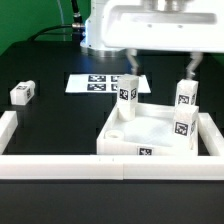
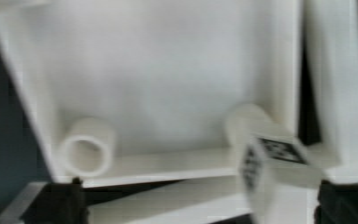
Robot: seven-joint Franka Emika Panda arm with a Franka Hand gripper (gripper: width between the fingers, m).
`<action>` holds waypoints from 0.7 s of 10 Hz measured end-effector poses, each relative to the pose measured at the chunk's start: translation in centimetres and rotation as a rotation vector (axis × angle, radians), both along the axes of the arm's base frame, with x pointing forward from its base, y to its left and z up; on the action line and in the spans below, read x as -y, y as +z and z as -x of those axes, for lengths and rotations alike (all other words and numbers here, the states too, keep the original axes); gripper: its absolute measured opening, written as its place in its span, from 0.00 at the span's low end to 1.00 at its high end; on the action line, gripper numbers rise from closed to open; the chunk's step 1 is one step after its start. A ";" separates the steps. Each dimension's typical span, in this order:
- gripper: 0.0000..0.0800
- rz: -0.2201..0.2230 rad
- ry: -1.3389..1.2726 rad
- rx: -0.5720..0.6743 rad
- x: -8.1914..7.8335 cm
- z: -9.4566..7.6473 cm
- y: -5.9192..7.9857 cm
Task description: Assemble square table
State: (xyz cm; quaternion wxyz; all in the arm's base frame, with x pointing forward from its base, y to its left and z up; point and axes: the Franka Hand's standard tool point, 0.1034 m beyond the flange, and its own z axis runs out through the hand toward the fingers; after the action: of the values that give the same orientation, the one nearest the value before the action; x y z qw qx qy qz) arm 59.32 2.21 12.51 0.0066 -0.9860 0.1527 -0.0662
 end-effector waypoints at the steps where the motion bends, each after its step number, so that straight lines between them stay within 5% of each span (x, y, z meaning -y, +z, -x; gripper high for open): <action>1: 0.81 0.011 0.024 -0.008 2.5 1.5 0.0; 3: 0.81 0.030 0.047 -0.011 6.5 2.9 -0.2; 7: 0.81 0.033 0.065 -0.015 6.5 3.0 -0.4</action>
Offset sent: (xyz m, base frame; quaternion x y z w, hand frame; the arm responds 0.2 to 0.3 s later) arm 0.0000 0.0000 0.0000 0.0000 0.0000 0.0000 1.0000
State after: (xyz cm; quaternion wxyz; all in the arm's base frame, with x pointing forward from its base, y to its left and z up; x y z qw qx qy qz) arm 56.36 -4.25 12.13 -0.0085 -0.9909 0.1194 -0.0613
